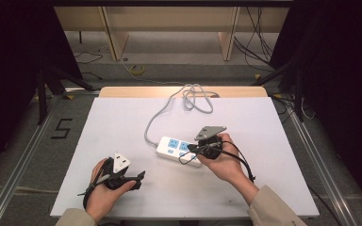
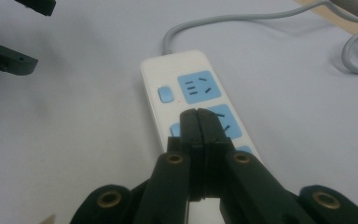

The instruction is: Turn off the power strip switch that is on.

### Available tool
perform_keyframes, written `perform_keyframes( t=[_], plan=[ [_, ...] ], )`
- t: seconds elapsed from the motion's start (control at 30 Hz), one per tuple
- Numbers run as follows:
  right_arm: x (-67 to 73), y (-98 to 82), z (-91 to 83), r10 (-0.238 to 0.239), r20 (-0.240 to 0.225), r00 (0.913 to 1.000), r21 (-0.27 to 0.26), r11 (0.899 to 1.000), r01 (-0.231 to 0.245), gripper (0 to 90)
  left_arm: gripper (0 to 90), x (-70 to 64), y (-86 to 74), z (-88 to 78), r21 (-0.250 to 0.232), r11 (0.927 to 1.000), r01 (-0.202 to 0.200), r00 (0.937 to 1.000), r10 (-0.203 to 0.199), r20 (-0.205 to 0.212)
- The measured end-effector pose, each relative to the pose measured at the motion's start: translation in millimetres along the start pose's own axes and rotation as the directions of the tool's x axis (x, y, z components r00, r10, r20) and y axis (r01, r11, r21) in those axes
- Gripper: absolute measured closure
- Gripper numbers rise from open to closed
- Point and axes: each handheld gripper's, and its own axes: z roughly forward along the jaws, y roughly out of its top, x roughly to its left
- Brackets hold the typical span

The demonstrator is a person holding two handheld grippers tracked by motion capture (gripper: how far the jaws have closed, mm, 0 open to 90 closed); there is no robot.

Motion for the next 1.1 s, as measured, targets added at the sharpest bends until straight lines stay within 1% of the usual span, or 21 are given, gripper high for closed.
perform_keyframes(
  t=[0.67, 1.1],
  plan=[
    [-0.3, 11.4, 7.1, -0.007, -0.007, 0.9999, 0.018, 1.000, 0.007, 90.0, 15.9, -0.1, 0.3, -0.1, 0.002, 1.0000, -0.002, 1.0000, 0.002, 0.001],
    [0.7, 16.5, 13.0, -0.016, -0.015, 0.9998, 0.039, 0.999, 0.016, 90.0, 15.9, -0.2, 0.3, 0.0, 0.002, 1.0000, -0.003, 1.0000, 0.003, 0.001]
  ],
)
